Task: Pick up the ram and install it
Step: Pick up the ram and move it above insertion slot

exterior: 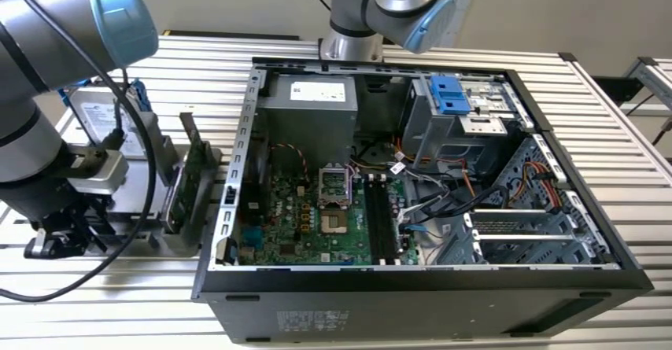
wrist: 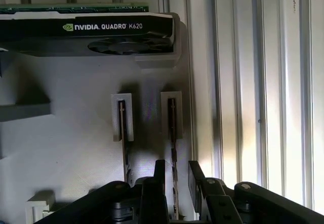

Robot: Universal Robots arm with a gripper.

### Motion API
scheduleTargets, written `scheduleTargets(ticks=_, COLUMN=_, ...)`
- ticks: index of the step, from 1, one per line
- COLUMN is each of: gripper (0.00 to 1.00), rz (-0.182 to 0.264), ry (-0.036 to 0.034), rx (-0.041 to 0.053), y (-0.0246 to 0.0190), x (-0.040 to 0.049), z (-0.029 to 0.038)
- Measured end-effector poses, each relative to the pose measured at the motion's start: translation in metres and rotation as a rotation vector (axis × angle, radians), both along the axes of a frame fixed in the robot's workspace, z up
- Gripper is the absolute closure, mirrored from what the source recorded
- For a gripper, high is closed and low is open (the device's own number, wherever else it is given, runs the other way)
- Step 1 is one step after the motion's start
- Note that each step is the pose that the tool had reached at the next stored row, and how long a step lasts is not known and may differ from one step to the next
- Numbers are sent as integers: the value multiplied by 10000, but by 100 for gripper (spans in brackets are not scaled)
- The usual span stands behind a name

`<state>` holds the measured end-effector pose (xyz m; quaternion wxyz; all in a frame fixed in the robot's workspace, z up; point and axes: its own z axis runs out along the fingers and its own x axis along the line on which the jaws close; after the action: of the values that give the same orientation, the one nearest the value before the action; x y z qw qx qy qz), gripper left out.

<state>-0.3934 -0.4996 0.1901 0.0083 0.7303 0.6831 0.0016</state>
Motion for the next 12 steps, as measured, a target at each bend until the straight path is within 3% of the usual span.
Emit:
scheduleTargets(ticks=2, gripper=0, rz=0, ry=0, rx=0, y=0, x=0, z=0)
scheduleTargets(ticks=3, gripper=100, rz=0, ry=0, rx=0, y=0, x=0, z=0)
scheduleTargets(ticks=12, gripper=100, rz=0, ry=0, rx=-1, y=2, x=0, z=-1)
